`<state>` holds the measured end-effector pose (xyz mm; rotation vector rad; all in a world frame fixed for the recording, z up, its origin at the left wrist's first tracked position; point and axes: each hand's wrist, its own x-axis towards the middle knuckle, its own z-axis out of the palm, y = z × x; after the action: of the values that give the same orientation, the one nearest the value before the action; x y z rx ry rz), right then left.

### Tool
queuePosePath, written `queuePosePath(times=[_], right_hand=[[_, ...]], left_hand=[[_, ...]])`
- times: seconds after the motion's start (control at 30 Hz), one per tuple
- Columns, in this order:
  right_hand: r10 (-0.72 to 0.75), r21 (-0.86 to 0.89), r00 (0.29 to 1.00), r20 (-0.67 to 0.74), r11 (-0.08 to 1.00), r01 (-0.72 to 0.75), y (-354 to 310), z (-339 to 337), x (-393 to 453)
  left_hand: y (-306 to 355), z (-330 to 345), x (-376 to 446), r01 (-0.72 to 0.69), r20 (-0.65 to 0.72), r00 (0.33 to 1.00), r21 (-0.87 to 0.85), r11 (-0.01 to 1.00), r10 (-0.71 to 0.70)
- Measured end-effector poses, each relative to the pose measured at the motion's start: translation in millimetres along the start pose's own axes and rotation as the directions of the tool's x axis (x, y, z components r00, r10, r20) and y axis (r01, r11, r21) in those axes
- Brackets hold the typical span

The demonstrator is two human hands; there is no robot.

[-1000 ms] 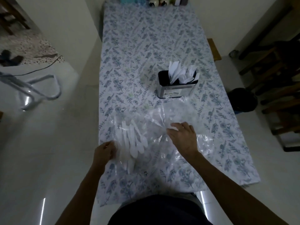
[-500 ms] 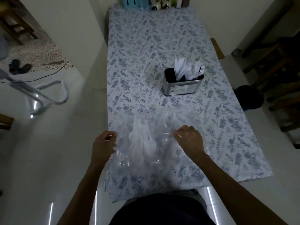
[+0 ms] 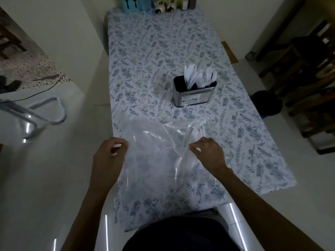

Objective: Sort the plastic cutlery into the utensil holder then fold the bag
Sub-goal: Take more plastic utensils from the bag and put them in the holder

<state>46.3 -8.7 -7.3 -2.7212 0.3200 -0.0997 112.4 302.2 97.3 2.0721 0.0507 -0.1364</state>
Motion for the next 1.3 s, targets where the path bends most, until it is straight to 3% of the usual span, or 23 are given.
queuePosePath(times=[0.13, 0.27, 0.5, 0.83, 0.93, 1.0, 1.07, 1.17, 1.23, 1.3], right_hand=[[0.0, 0.039, 1.0, 0.007, 0.999, -0.001, 2.1, -2.8, -1.0], [-0.033, 0.111, 0.999, -0.001, 0.993, 0.033, 8.8, -7.2, -6.5], [-0.052, 0.261, 0.996, -0.069, 0.963, 0.068, 19.8, -15.3, -20.6], [-0.124, 0.196, 0.979, -0.164, 0.968, 0.156, 19.6, -25.1, -18.7], [-0.134, 0.218, 0.987, -0.094, 0.964, 0.151, 20.1, -24.3, -18.2], [-0.043, 0.237, 0.999, -0.028, 0.97, 0.048, 28.1, -23.8, -19.5], [0.154, 0.25, 0.988, 0.005, 0.957, -0.15, 45.4, -21.1, -22.3], [0.442, 0.295, 0.885, 0.15, 0.834, -0.466, 68.7, -18.3, -29.1], [0.496, 0.304, 0.838, 0.229, 0.781, -0.545, 73.9, -15.6, -32.9], [0.514, 0.293, 0.818, 0.258, 0.765, -0.573, 71.6, -13.4, -37.1]], left_hand=[[15.1, 6.2, -5.5, -0.012, 0.058, 0.998, -0.176, 0.984, 0.023], [44.9, 6.5, -16.1, -0.063, 0.1, 0.991, -0.243, 0.968, 0.09], [74.2, 2.1, -15.4, -0.142, 0.081, 0.983, -0.238, 0.961, 0.165], [92.4, -0.2, -9.9, -0.078, -0.036, 0.997, -0.121, 0.99, 0.074], [90.5, 1.4, -7.4, -0.04, -0.093, 0.995, -0.046, 0.998, 0.036], [70.5, -5.9, 3.1, 0.0, -0.147, 0.989, 0.096, 0.995, 0.014], [43.5, -16.2, 15.2, 0.059, -0.192, 0.981, 0.287, 0.956, -0.003], [-6.0, -20.4, 30.0, 0.2, -0.207, 0.972, 0.478, 0.855, -0.112], [-30.3, -10.8, 29.4, 0.236, -0.187, 0.97, 0.545, 0.804, -0.158], [-47.9, 9.0, 22.0, 0.179, -0.129, 0.984, 0.6, 0.779, -0.126]])
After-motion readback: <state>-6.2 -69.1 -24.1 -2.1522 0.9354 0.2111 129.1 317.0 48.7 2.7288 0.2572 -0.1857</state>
